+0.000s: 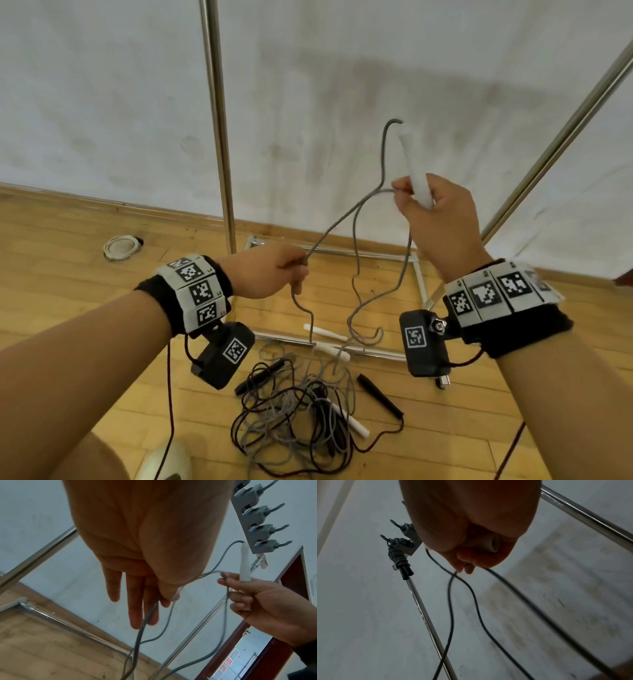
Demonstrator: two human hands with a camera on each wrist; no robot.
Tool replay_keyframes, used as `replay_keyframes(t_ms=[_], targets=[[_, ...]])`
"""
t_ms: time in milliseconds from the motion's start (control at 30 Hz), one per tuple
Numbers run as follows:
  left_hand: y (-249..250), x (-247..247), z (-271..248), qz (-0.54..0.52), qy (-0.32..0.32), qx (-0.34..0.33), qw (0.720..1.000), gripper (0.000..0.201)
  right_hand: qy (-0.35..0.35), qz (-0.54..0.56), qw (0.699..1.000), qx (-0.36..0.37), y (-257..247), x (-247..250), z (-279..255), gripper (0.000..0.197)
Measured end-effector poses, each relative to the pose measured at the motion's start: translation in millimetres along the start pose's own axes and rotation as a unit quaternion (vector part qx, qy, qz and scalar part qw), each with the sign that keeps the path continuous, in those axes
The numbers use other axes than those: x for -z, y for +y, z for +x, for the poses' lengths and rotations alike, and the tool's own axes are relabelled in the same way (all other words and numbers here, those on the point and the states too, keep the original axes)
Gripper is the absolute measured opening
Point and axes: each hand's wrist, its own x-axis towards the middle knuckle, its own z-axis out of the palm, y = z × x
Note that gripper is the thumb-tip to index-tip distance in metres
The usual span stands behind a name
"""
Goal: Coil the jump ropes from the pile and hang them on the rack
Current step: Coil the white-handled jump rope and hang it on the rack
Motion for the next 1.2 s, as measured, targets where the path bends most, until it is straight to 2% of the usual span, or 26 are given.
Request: replay_keyframes(t_ms=[100,233,333,400,533,600,700,800,900,933,1000,1100,1133,1200], targets=[[6.8,-0.9,1.0,-0.003,0.047,-0.020,0.999,0.023,-0.061,-0.041,0.997,-0.007,0.8,-3.3,-5.6,0.034],[24.4,0.0,1.2,-0.048,0.113,-0.067,0.990,0.024,-0.182,-0.071,0.981,0.008,-7.2,-15.2,-15.0,0.026],[33.9,2.5,-1.1,-0.075,0.136,-0.088,0.984,0.023,-0.197,-0.085,0.976,0.025,-8.2,-21.4,-26.9,0.011],[35.3,2.3,-1.2,-0.084,0.145,-0.092,0.982,0.022,-0.200,-0.083,0.976,0.031,-3.0,-21.4,-31.9,0.012],[27.6,2.4,0.4,-0.042,0.126,-0.073,0.988,0.019,-0.170,-0.055,0.984,0.024,-4.1,-16.3,-26.1,0.019],[19.5,0.2,0.9,-0.010,0.078,-0.054,0.995,0.016,-0.142,-0.049,0.988,0.030,-8.7,-13.4,-19.3,0.023],[7.1,-4.2,0.9,0.045,0.008,-0.011,0.999,0.016,-0.066,-0.015,0.997,0.028,-10.2,-3.9,-9.7,0.024],[-2.0,-7.9,3.5,0.064,0.000,0.011,0.998,0.020,-0.023,0.032,0.999,0.009,-3.0,7.1,-7.9,0.018],[-5.9,-13.4,5.2,0.050,-0.013,0.007,0.999,0.008,0.006,0.015,1.000,-0.001,8.2,15.1,-8.0,0.018],[-7.9,-14.8,5.3,0.050,-0.017,0.002,0.999,0.013,0.017,0.010,1.000,-0.005,10.6,17.1,-6.6,0.017],[-12.3,-17.0,6.5,0.048,-0.009,0.006,0.999,0.024,0.039,0.008,0.999,-0.015,14.7,21.3,-3.0,0.018],[-15.8,-15.9,9.6,0.041,0.038,0.022,0.998,0.028,0.049,0.005,0.998,-0.026,22.4,25.1,-0.2,0.011],[-15.4,-14.2,10.6,0.035,0.055,0.028,0.998,0.025,0.039,0.001,0.999,-0.032,25.1,25.3,-0.7,0.006],[-12.6,-9.4,11.6,0.013,0.089,0.028,0.996,0.015,0.012,-0.002,0.999,-0.051,28.2,22.4,-4.6,0.011]])
